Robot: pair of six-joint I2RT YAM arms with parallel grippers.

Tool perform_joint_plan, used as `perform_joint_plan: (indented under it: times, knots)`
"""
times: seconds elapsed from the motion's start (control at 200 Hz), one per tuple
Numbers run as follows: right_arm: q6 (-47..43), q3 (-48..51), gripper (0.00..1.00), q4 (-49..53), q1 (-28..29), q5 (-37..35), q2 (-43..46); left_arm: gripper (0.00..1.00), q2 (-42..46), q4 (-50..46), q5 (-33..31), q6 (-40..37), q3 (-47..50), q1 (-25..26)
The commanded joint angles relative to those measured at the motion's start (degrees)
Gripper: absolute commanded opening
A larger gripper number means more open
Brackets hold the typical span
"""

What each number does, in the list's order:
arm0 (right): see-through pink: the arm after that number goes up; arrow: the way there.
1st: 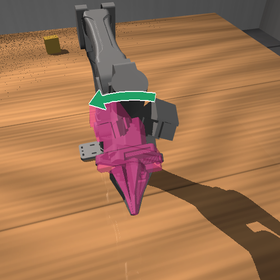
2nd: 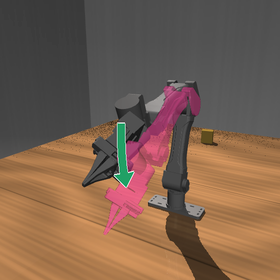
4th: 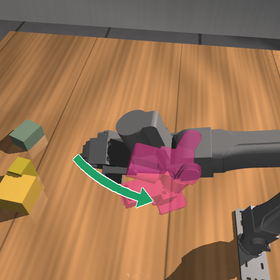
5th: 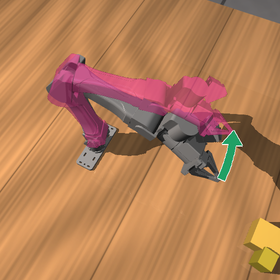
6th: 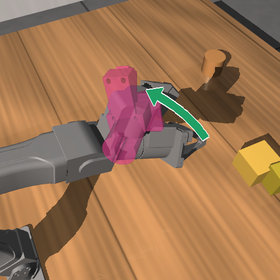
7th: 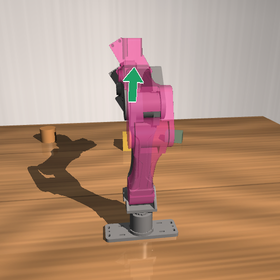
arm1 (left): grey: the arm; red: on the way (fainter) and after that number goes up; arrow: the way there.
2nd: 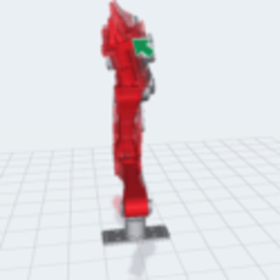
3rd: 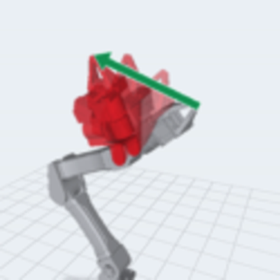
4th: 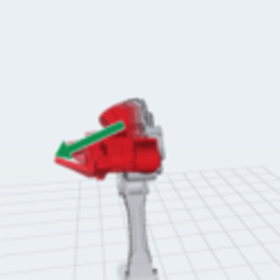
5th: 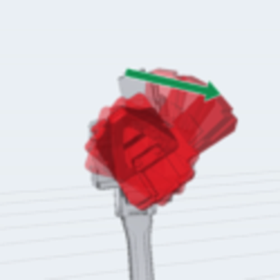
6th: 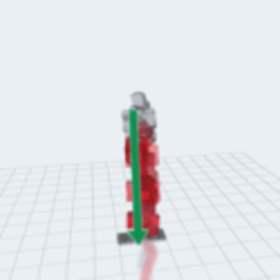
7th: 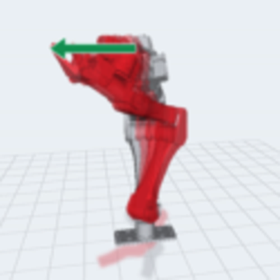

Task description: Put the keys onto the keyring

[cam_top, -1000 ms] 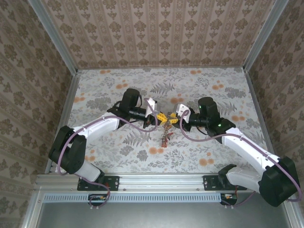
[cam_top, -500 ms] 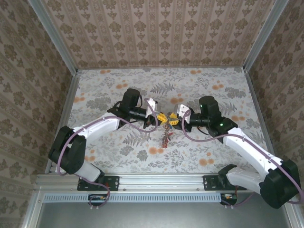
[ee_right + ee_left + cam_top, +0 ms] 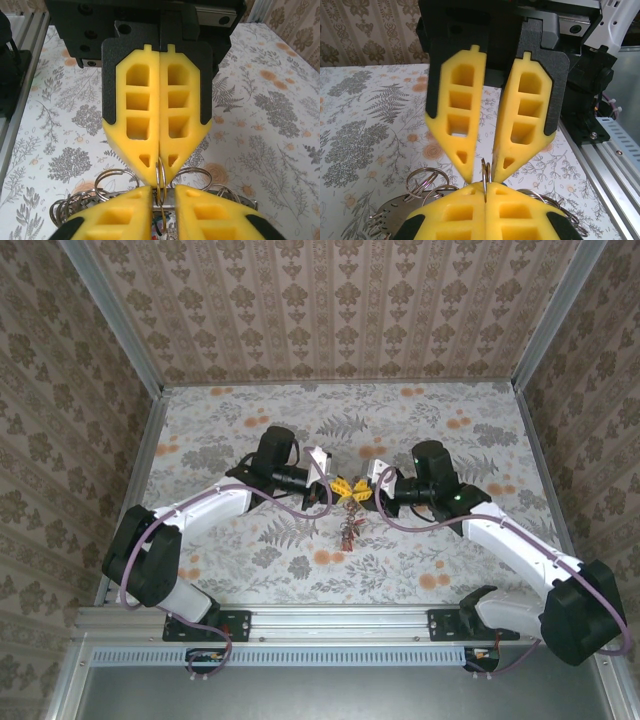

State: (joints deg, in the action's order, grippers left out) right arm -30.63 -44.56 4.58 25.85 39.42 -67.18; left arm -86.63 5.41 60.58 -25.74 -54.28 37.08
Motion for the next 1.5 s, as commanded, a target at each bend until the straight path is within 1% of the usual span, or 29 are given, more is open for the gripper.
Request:
perform_joint_plan:
  times: [0.0,0.075,0.12,0.195,0.265,0.33,0.39,0.545,0.69,0.845,0.87,0.905,0.945,1.055,1.12,1.21,1.38,1.495]
  knots:
    - [0.4,-1.48,0.11,-1.36,-0.18,1.28,-0.5,0.0,2.7,1.55,2.34,-1.6,-2.14,0.45]
    - [0.24,-1.99,0.02,-0.11,-0.18,0.76,-0.45,0.0,2.72,1.11,1.28,-1.89,-2.16,0.45]
    - [-0.14,-2.66,0.0,1.29,-0.18,0.34,-0.49,0.0,2.72,-0.04,0.27,-2.62,-2.4,0.45]
    - [-0.85,-3.83,0.0,3.7,0.12,-0.58,-0.41,0.03,2.49,-3.33,-1.77,-4.48,-3.22,0.54]
    - [-1.9,-4.85,0.0,5.64,0.67,-2.1,-0.23,0.06,2.19,-8.27,-5.01,-8.09,-4.73,1.27]
    - [-2.8,-5.82,0.0,7.44,1.25,-3.51,-0.23,0.08,1.55,-12.93,-7.1,-11.58,-6.21,1.93]
    - [-3.25,-6.58,0.0,8.68,1.64,-4.31,-0.38,0.09,0.94,-15.6,-8.44,-13.21,-7.3,2.34]
    - [-4.02,-8.08,0.0,10.71,2.75,-6.37,-0.76,0.09,-0.2,-19.61,-11.31,-15.75,-9.18,3.48]
    - [-5.0,-9.69,0.0,13.41,3.85,-8.69,-1.63,0.1,-0.57,-20.61,-11.56,-16.54,-9.83,4.19]
    - [-4.14,-10.01,0.0,12.97,4.22,-8.33,-1.75,0.1,-0.74,-19.45,-11.18,-15.78,-9.96,4.44]
    - [-3.88,-9.98,0.0,12.9,4.21,-8.1,-1.73,0.08,-0.74,-19.35,-10.89,-15.64,-10.01,4.47]
    - [-3.66,-9.84,0.0,12.63,4.21,-7.87,-1.58,0.0,-0.66,-18.74,-10.5,-15.23,-9.9,4.45]
    - [-3.33,-9.43,0.0,12.1,4.22,-7.77,-1.26,0.0,-0.49,-17.39,-9.92,-14.17,-9.43,4.33]
    - [-2.67,-5.65,0.08,8.14,3.39,-7.27,0.43,0.0,0.54,-9.97,-6.24,-8.69,-6.64,2.81]
    - [-1.12,-3.02,0.12,4.65,2.04,-5.41,1.42,0.0,1.39,-4.08,-3.46,-4.55,-4.5,1.76]
    - [1.5,-0.82,0.15,1.48,0.17,-1.76,2.05,0.0,2.19,1.95,-0.51,-1.05,-2.2,0.74]
    - [3.54,0.95,0.14,-1.88,-1.05,0.67,1.96,0.0,2.34,5.72,3.06,0.95,-1.09,0.01]
    - [4.2,1.05,0.14,-2.59,-1.4,0.95,1.61,0.0,2.18,6.26,3.67,1.38,-1.07,-0.08]
